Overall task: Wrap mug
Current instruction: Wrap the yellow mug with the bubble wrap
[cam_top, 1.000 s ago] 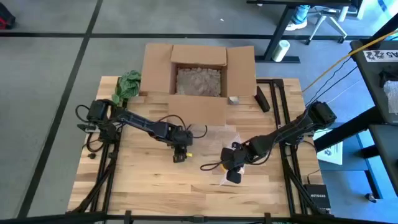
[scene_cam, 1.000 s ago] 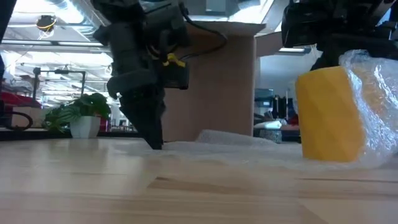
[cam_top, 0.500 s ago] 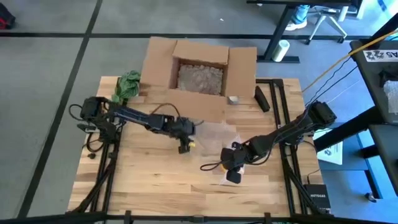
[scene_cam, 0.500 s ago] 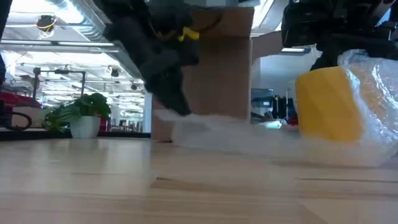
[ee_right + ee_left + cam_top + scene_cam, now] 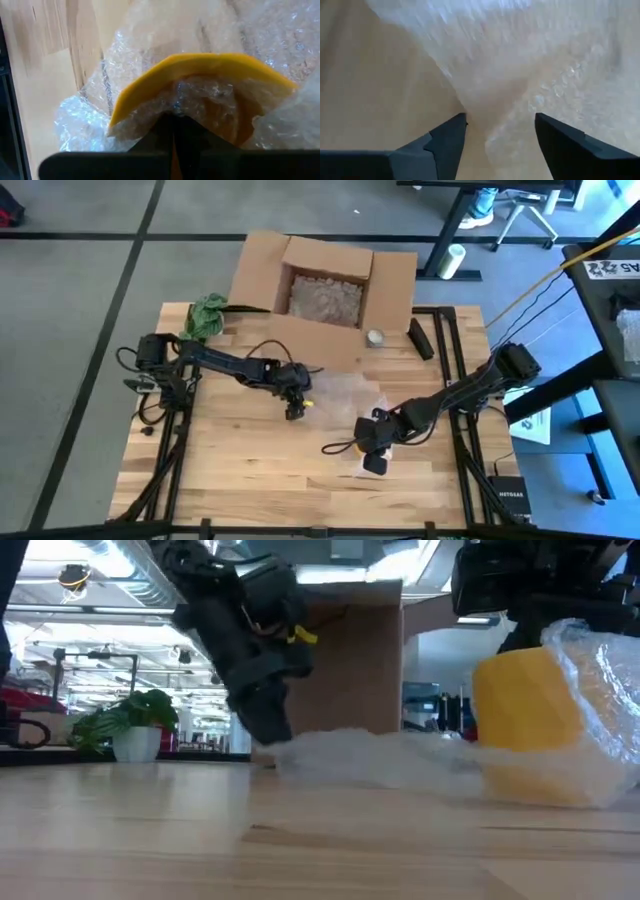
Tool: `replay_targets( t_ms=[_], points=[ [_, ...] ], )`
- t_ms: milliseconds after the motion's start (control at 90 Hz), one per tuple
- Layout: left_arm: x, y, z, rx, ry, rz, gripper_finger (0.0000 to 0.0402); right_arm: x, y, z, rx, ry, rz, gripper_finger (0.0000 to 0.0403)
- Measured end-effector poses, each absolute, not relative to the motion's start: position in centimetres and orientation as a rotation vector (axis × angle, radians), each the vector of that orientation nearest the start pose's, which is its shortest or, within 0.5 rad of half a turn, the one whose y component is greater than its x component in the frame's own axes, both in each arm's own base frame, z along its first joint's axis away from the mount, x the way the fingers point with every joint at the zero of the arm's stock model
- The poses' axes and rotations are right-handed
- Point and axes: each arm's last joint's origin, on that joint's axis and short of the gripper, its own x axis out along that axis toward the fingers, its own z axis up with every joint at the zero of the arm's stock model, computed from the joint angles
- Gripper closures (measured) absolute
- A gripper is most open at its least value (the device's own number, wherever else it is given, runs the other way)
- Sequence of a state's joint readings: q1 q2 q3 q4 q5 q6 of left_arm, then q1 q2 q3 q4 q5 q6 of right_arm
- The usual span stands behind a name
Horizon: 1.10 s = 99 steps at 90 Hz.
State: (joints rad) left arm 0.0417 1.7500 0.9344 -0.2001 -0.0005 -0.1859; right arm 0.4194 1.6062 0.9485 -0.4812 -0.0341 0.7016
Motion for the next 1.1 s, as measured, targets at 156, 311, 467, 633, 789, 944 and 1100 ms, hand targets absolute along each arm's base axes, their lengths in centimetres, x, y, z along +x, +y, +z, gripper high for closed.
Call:
replay_targets(
  t_ms=[156,311,467,633,789,944,1100],
  points=[
    [31.9,-1.9,13.0,-0.209,1.009,0.088,0.0238,27.4,12.3,17.7,0.397,1.201,-0.008,0.0403],
    [30.7,-5.3,11.6,-0.240,0.951,0.032,0.0299,27.4,12.3,17.7,0.397,1.198,-0.006,0.0403],
    [29.6,-7.9,10.9,-0.228,0.912,-0.032,0.0387,27.5,12.4,17.8,0.399,1.190,-0.002,0.0403],
    [29.5,-9.1,11.1,-0.195,0.866,-0.050,0.0400,27.6,12.4,17.8,0.403,1.182,0.001,0.0403],
    [30.0,-9.4,11.5,-0.158,0.818,-0.093,0.0401,27.7,12.4,17.8,0.406,1.173,0.005,0.0403],
    [31.2,-9.7,12.7,-0.110,0.749,-0.126,0.0401,27.7,12.5,17.9,0.408,1.167,0.008,0.0403],
    [32.3,-10.1,14.1,-0.062,0.689,-0.154,0.0401,28.0,12.6,18.0,0.422,1.139,0.029,0.0403]
  ],
)
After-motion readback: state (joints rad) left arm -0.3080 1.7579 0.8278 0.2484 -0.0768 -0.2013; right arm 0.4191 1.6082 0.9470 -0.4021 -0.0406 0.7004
